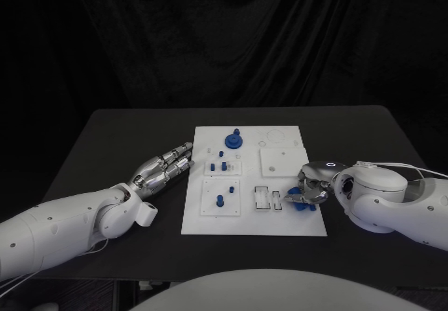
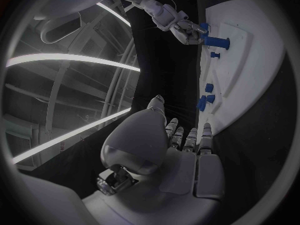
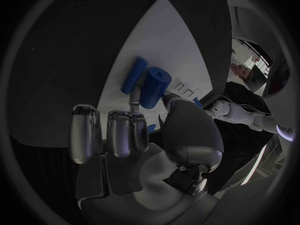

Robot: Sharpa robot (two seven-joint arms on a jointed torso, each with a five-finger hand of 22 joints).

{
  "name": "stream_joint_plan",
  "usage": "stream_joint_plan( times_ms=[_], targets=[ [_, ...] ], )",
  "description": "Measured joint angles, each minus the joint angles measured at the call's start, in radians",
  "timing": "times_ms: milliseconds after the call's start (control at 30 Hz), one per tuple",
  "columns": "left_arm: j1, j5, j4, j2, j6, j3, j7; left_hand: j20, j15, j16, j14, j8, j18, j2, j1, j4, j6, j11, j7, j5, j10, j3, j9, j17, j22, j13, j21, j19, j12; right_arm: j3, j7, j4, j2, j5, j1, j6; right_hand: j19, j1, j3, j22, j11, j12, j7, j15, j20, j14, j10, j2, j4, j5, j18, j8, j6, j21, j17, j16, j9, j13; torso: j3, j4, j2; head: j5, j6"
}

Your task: Assemble the parts on the task board

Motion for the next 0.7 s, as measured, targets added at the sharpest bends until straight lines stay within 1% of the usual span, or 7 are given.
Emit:
stream_joint_plan(
  times_ms=[200, 300, 367, 467, 533, 600, 700],
  targets=[
    [-0.004, 0.0, -0.001, 0.0, 0.001, 0.0, 0.0, 0.0, 0.0, 0.0, 0.0, 0.0, 0.0, 0.0, 0.0, -0.003, 0.0, 0.004, 0.0, 0.0, -0.004, 0.003, 0.0, 0.0, 0.0, 0.0, 0.0, 0.0, 0.0, 0.004, 0.005, -0.01, 0.015, 0.021, -0.001, -0.001, 0.0, 0.057, 0.022, 0.0, 0.002, 0.0, 0.005, 0.003, 0.0, -0.003, -0.002, -0.002, -0.003, 0.105, 0.0, -0.033, 0.013, 0.0, 0.0, 0.0, 0.0, 0.0, 0.0004, -0.0013, 0.0, 0.002, 0.0],
    [-0.006, 0.0, -0.002, 0.002, 0.002, 0.0, 0.0, 0.0, 0.0, 0.0, 0.0, 0.0, 0.0, 0.0, 0.0, -0.004, 0.0, 0.005, 0.0, 0.0, -0.003, 0.004, 0.0, 0.0, 0.0, 0.0, 0.0, 0.0, 0.0, 0.005, 0.011, -0.017, 0.02, 0.041, -0.001, -0.005, -0.004, 0.089, 0.032, 0.0, 0.004, 0.0, 0.009, 0.007, 0.004, 0.0, -0.003, -0.004, -0.013, 0.149, 0.0, -0.041, 0.016, 0.0, 0.0, -0.004, 0.029, 0.0, 0.0004, -0.0013, 0.0, 0.0, 0.0],
    [-0.008, 0.0, -0.002, 0.002, 0.003, 0.0, 0.0, 0.0, 0.0, 0.0, 0.0, 0.0, 0.0, 0.0, 0.0, -0.006, 0.0, 0.007, 0.0, 0.0, 0.0, 0.006, 0.0, 0.0, 0.0, 0.0, 0.0, 0.0, 0.0, 0.006, 0.017, -0.019, 0.022, 0.063, -0.001, -0.014, -0.004, 0.121, 0.033, 0.0, 0.004, 0.0, 0.009, 0.007, 0.004, 0.0, -0.004, -0.013, -0.014, 0.214, 0.0, -0.052, 0.016, 0.0, 0.0, -0.004, 0.056, 0.0, 0.0004, -0.0013, 0.0, 0.0, 0.0],
    [-0.011, 0.0, -0.002, 0.002, 0.004, 0.0, 0.0, 0.0, 0.0, 0.0, 0.0, 0.0, 0.0, 0.0, 0.0, -0.006, 0.004, 0.007, 0.004, 0.0, 0.0, 0.006, 0.0, 0.0, 0.0, 0.0, 0.0, 0.0, 0.0, 0.005, 0.026, -0.022, 0.019, 0.106, -0.001, -0.034, -0.003, 0.138, 0.036, 0.0, 0.004, 0.0, 0.008, 0.008, 0.003, 0.001, -0.003, -0.03, -0.011, 0.311, 0.0, -0.053, 0.016, 0.0, 0.0, -0.004, 0.058, 0.001, 0.0004, -0.0014, 0.0, 0.002, 0.0],
    [-0.011, 0.0, -0.002, 0.001, 0.004, 0.0, 0.0, 0.0, 0.0, 0.0, 0.0, 0.0, 0.0, 0.0, 0.0, -0.006, 0.004, 0.007, 0.004, 0.0, 0.0, 0.006, 0.001, 0.0, 0.0, 0.0, 0.0, 0.0, 0.0, 0.004, 0.034, -0.021, 0.014, 0.138, -0.001, -0.054, -0.003, 0.151, 0.037, 0.0, 0.004, 0.0, 0.005, 0.008, 0.003, 0.001, -0.004, -0.043, -0.01, 0.363, 0.0, -0.057, 0.019, 0.0, 0.0, -0.004, 0.046, 0.001, 0.0008, -0.002, 0.0, 0.005, 0.0],
    [-0.012, 0.0, -0.003, 0.001, 0.004, 0.0, 0.0, 0.0, 0.0, 0.0, 0.0, 0.0, 0.0, 0.0, 0.0, -0.008, 0.004, 0.007, 0.004, 0.004, 0.0, 0.008, 0.001, 0.0, -0.001, 0.0, 0.0, 0.0, 0.0, 0.003, 0.047, -0.014, 0.008, 0.179, -0.002, -0.081, -0.004, 0.16, 0.037, 0.0, 0.004, 0.0, 0.002, 0.008, 0.004, 0.001, -0.004, -0.052, -0.01, 0.398, 0.0, -0.049, 0.02, 0.0, 0.0, -0.004, -0.002, 0.001, 0.001, -0.0021, 0.0, 0.006, 0.0],
    [-0.014, 0.0, -0.004, 0.001, 0.004, 0.0, 0.0, 0.0, 0.0, 0.0, 0.0, 0.0, 0.0, 0.0, 0.0, -0.008, 0.004, 0.007, 0.004, 0.004, 0.0, 0.008, 0.001, 0.0, -0.001, 0.0, 0.0, 0.0, 0.0, -0.003, 0.068, 0.001, -0.003, 0.251, -0.003, -0.122, -0.004, 0.162, 0.037, 0.0, 0.004, 0.0, -0.003, 0.008, 0.004, 0.0, -0.004, -0.054, -0.01, 0.427, 0.0, -0.041, 0.015, 0.0, 0.0, -0.004, -0.003, 0.001, 0.001, -0.0021, 0.001, 0.008, 0.0]
  ],
)
